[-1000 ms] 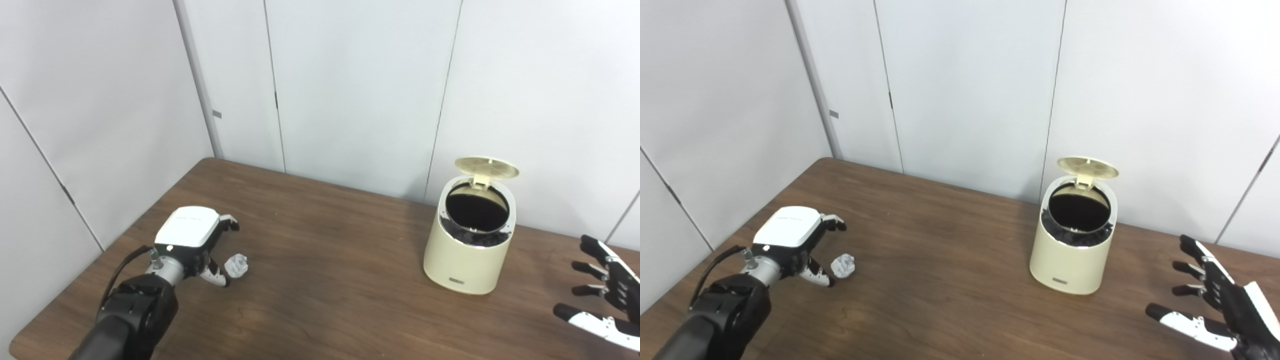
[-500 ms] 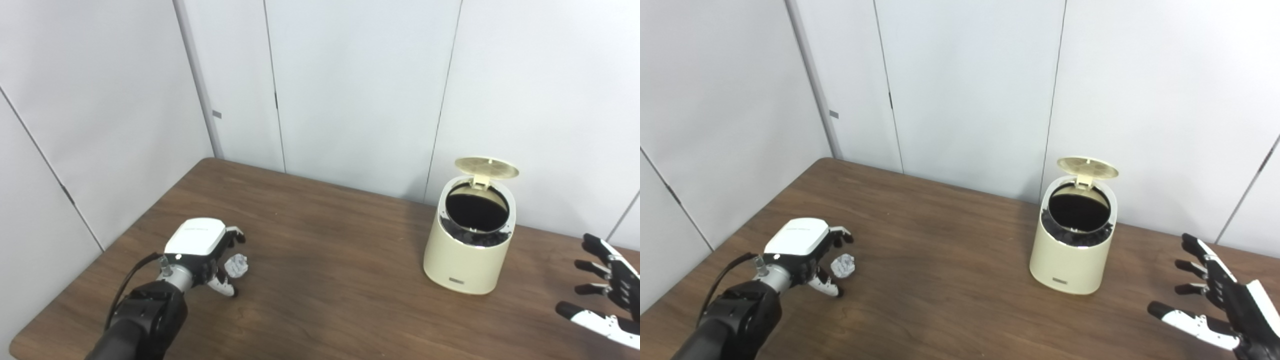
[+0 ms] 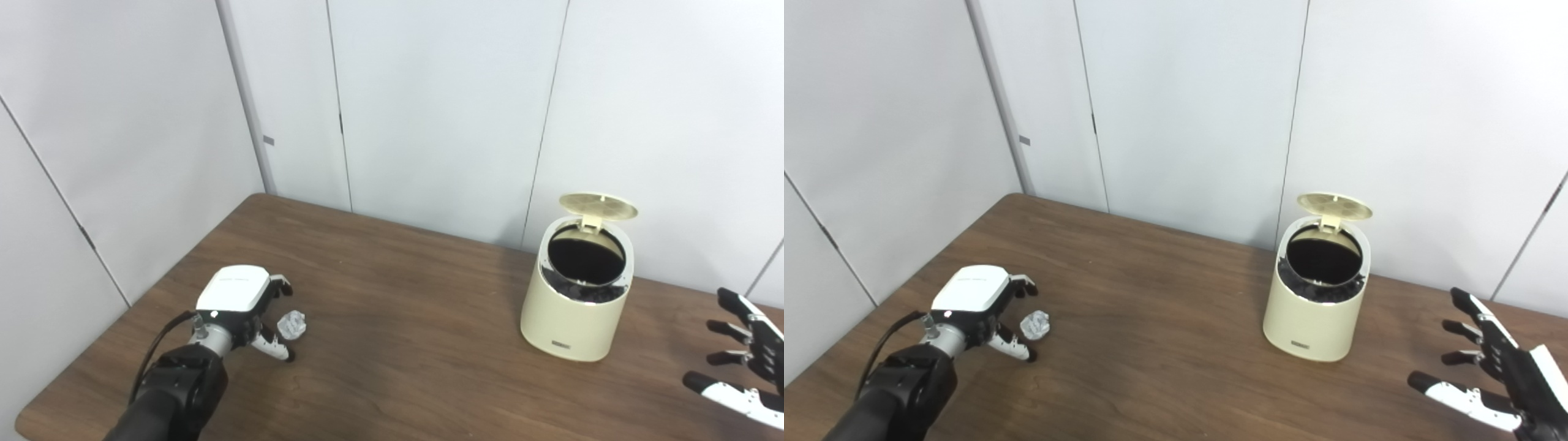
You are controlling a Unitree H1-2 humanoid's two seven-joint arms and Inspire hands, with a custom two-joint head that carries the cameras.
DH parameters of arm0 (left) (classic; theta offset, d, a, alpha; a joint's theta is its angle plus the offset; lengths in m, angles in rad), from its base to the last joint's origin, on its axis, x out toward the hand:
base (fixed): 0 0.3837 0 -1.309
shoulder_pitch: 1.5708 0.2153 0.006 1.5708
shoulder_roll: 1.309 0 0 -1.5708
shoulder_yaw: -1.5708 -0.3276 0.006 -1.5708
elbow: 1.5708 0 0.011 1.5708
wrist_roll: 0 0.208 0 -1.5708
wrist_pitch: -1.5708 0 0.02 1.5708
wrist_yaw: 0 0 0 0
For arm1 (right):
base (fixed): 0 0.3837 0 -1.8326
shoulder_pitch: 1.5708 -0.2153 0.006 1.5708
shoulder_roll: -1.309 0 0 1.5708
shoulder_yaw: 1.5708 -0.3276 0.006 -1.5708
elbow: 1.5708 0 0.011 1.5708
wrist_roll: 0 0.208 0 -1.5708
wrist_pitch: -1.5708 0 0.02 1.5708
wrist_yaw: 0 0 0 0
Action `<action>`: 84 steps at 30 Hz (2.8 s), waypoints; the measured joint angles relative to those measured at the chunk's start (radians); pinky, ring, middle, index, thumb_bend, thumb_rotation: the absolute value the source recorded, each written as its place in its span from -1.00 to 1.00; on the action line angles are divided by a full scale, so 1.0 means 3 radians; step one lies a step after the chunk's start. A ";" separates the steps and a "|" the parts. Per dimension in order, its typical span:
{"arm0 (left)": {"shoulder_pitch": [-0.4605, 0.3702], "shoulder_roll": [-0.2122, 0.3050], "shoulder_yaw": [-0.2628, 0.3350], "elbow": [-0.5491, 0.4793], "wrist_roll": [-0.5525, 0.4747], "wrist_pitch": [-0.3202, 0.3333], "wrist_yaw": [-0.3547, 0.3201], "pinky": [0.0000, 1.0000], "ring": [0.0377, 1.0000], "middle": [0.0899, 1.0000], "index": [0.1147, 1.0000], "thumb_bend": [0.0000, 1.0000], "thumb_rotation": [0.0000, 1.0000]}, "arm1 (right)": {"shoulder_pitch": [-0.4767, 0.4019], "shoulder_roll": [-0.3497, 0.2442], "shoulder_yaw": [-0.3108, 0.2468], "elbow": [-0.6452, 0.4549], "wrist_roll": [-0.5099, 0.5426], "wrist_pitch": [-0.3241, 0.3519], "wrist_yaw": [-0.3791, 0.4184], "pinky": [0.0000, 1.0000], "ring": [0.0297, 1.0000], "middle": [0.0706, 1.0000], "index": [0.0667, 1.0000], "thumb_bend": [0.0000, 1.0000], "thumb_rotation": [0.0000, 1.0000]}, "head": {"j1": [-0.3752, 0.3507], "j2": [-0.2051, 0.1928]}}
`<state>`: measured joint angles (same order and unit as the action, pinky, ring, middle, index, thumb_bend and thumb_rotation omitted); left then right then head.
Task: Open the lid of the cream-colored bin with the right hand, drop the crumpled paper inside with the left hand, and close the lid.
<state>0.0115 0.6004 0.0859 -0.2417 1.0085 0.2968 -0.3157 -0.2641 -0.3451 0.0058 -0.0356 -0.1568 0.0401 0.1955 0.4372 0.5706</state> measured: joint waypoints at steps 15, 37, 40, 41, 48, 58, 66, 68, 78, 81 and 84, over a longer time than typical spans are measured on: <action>-0.0002 0.0020 -0.0031 0.0051 -0.0138 0.0014 0.0078 0.12 0.37 0.45 0.43 0.62 -0.86 | 0.0001 0.0000 -0.0013 -0.0008 0.0014 0.0014 0.0000 0.23 0.66 0.85 0.81 0.81 -0.17 | -0.0031 0.0036; -0.0084 0.0064 -0.0173 0.0243 -0.0381 -0.0019 0.0248 -0.22 -0.09 -0.05 0.05 0.31 -1.00 | -0.0003 -0.0013 -0.0026 -0.0081 0.0028 0.0031 0.0003 0.15 0.63 0.84 0.80 0.83 -0.09 | -0.0051 0.0087; -0.0096 0.0071 -0.0180 0.0335 -0.0437 -0.0021 0.0296 -0.34 -0.22 -0.20 -0.07 0.07 -1.00 | -0.0003 -0.0029 -0.0026 -0.0081 0.0028 0.0031 0.0003 0.17 0.63 0.84 0.80 0.81 -0.11 | -0.0051 0.0087; -0.0093 0.0072 -0.0189 0.0343 -0.0452 -0.0021 0.0307 -0.36 -0.23 -0.21 -0.08 0.06 -1.00 | -0.0003 -0.0038 -0.0026 -0.0081 0.0027 0.0032 0.0003 0.17 0.63 0.84 0.80 0.81 -0.12 | -0.0051 0.0087; -0.0089 0.0097 -0.0294 0.0463 -0.0481 -0.0024 0.0510 -0.45 -0.33 -0.25 -0.11 0.04 -1.00 | -0.0002 -0.0058 -0.0027 -0.0082 0.0025 0.0050 0.0002 0.13 0.60 0.82 0.78 0.83 -0.09 | -0.0046 0.0097; -0.0089 0.0153 -0.0408 0.0468 -0.0478 -0.0015 0.0559 -0.62 -0.50 -0.17 -0.15 0.05 -1.00 | 0.0001 -0.0064 -0.0027 -0.0112 -0.0003 0.0096 0.0001 0.14 0.61 0.83 0.79 0.80 -0.06 | -0.0056 0.0112; -0.0088 0.0175 -0.0468 0.0468 -0.0461 -0.0001 0.0626 -0.56 -0.44 -0.16 -0.15 0.05 -1.00 | 0.0003 -0.0063 -0.0029 -0.0112 0.0037 0.0096 0.0002 0.22 0.65 0.84 0.80 0.80 -0.05 | -0.0046 0.0107; -0.0088 0.0175 -0.0472 0.0467 -0.0455 0.0002 0.0639 -0.61 -0.49 -0.16 -0.16 0.05 -1.00 | 0.0003 -0.0063 -0.0029 -0.0112 0.0045 0.0095 0.0002 0.23 0.65 0.84 0.80 0.80 -0.04 | -0.0046 0.0107; -0.0096 0.0189 -0.0506 0.0455 -0.0360 0.0014 0.0654 -0.69 -0.57 -0.16 -0.16 0.05 -1.00 | 0.0002 -0.0063 -0.0027 -0.0111 0.0036 0.0089 0.0001 0.22 0.65 0.85 0.81 0.78 0.01 | -0.0056 0.0107; -0.0097 0.0213 -0.0524 0.0381 -0.0343 0.0034 0.0546 -0.67 -0.54 -0.16 -0.16 0.05 -1.00 | 0.0002 -0.0063 -0.0026 -0.0109 0.0032 0.0084 0.0001 0.23 0.65 0.85 0.81 0.77 -0.01 | -0.0051 0.0107; -0.0096 0.0221 -0.0546 0.0231 -0.0315 0.0065 0.0429 -0.73 -0.62 -0.16 -0.16 0.05 -1.00 | 0.0001 -0.0062 -0.0026 -0.0108 0.0039 0.0082 0.0001 0.25 0.66 0.84 0.79 0.77 -0.04 | -0.0051 0.0107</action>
<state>-0.0174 0.6666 -0.0779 -0.1722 0.9139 0.3162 -0.1871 -0.2638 -0.3637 -0.0021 -0.0679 -0.1449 0.0647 0.1958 0.4218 0.6029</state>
